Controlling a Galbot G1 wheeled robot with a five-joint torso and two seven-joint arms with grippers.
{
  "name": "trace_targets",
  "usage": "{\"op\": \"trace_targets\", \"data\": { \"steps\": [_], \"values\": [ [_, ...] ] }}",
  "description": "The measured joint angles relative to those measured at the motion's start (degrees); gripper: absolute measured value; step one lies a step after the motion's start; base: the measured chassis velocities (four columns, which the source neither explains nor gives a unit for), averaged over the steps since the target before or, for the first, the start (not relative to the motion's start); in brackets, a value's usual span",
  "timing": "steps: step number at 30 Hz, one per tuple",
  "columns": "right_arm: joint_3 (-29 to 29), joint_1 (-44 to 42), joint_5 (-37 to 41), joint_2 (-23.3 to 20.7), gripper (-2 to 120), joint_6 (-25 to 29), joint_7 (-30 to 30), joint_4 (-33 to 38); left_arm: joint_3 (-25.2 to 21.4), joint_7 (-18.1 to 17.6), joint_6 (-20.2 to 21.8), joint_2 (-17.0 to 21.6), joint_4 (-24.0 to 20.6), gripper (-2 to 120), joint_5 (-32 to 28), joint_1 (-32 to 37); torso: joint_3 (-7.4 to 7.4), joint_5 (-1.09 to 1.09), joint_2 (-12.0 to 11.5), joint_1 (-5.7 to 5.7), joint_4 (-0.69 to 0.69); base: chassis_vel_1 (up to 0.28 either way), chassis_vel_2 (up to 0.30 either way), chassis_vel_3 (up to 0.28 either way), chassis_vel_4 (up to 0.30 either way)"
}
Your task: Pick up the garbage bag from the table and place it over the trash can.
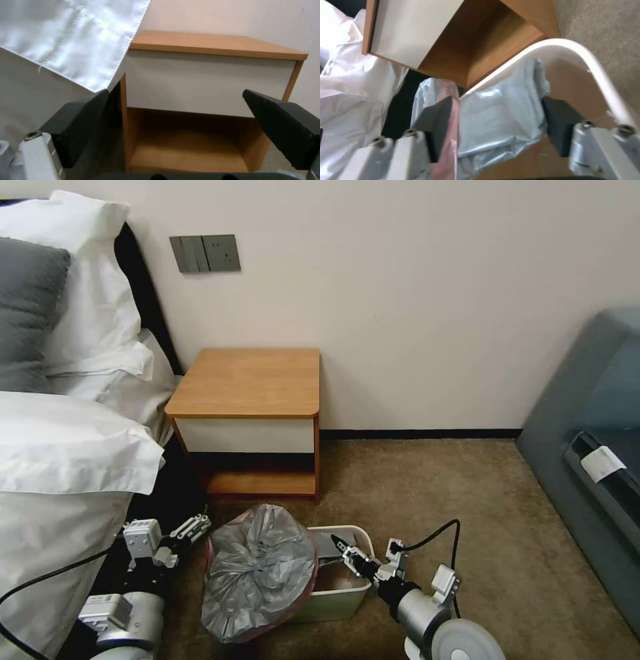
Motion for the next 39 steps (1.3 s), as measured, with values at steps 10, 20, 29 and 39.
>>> {"op": "trace_targets", "data": {
  "steps": [10,20,29,39],
  "values": [
    [1.3,-1.8,1.5,-2.2,100,-0.4,1.2,3.1,-0.1,0.0,0.0,0.1,0.2,100,-0.2,-0.2,0.00,-0.01,0.0,0.00,0.00,0.000,0.000,0.000,0.000],
    [-0.8,-0.1,1.9,0.0,100,-0.6,3.8,4.4,-0.2,0.0,0.0,0.7,0.4,100,-0.8,-0.4,0.00,-0.01,0.0,0.00,0.00,0.000,0.000,0.000,0.000],
    [-1.0,-0.3,2.4,-1.3,100,-2.1,7.2,7.9,-0.3,0.0,-0.1,1.1,1.0,100,-1.4,-1.0,0.00,-0.01,0.0,0.00,0.00,0.000,0.000,0.000,0.000],
    [-1.4,1.1,0.6,-4.1,100,-3.6,10.7,9.6,-0.3,-0.1,-0.1,1.2,1.8,100,-2.3,-1.7,0.00,0.00,0.0,0.00,0.00,0.000,0.000,0.000,0.000]
  ]
}}
